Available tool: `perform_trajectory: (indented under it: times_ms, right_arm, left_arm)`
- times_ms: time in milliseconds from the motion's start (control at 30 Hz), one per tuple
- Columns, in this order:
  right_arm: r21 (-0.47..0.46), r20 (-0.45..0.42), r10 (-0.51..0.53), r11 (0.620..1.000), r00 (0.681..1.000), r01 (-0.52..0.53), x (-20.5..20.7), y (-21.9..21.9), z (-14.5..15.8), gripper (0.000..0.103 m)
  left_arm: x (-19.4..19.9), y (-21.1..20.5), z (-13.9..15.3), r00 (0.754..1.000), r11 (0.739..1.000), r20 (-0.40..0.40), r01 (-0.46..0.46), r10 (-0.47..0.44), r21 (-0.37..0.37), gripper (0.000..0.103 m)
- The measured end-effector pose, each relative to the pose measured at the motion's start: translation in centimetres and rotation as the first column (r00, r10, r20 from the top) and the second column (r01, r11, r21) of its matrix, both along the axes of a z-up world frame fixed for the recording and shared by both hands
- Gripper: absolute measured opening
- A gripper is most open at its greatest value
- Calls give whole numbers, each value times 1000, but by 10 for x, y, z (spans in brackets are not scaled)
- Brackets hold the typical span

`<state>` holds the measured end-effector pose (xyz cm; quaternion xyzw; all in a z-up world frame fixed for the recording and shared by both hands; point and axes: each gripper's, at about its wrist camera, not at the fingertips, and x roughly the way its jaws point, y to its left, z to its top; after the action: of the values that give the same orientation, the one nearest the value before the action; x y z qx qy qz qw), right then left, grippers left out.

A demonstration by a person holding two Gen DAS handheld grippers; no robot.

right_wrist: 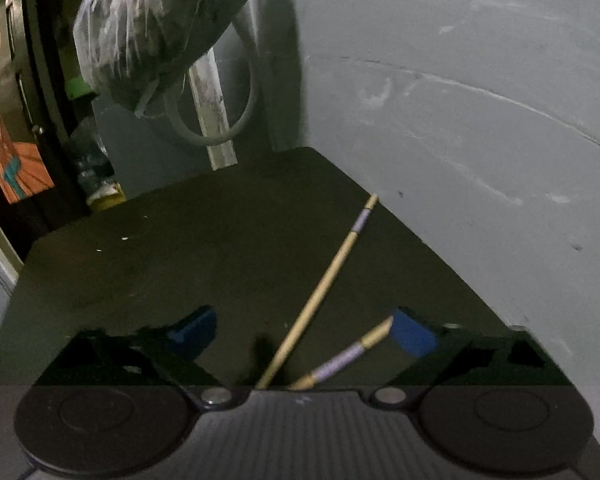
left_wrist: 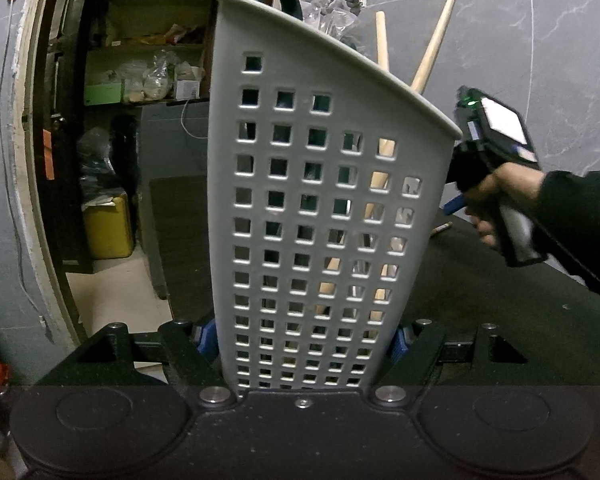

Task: Organize utensils
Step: 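Move the right tool down to the remaining chopsticks on the table, then grasp one purple-banded chopstick by its end with the right tool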

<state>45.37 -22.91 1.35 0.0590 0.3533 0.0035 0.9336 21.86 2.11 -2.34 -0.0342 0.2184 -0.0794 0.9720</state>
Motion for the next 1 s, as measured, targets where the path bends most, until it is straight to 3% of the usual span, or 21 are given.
perform_trajectory:
  times_ms: [67, 133, 167, 300, 567, 800, 1000]
  right_arm:
    - [-17, -19, -14, 1000, 1000, 14, 9, 7, -6, 77]
    - [-38, -48, -37, 999, 998, 35, 13, 11, -12, 60]
    - [-33, -63, -46, 998, 997, 44, 14, 11, -15, 47]
    - [-12, -49, -63, 998, 997, 63, 7, 11, -16, 14]
    - [115, -75, 34, 993, 997, -26, -21, 10, -16, 7]
    - [110, -67, 184, 978, 981, -176, -78, 20, -15, 7]
    - [77, -29, 249, 966, 968, -246, -142, 10, -15, 7]
  left_arm:
    - [0, 1, 0, 1000, 1000, 0, 1, -1, -1, 77]
    - [0, 0, 0, 1000, 1000, 1, 2, -2, -1, 77]
    - [0, 0, 0, 1000, 1000, 1, 2, -2, -1, 77]
    - [0, -1, 0, 1000, 1000, 1, 0, 0, 0, 77]
    - [-1, -4, 1, 1000, 1000, -2, -6, 6, 6, 77]
    - [-1, -8, 2, 1000, 1000, -7, -10, 10, 16, 76]
    - [-2, -12, 3, 1000, 1000, -9, -14, 15, 23, 76]
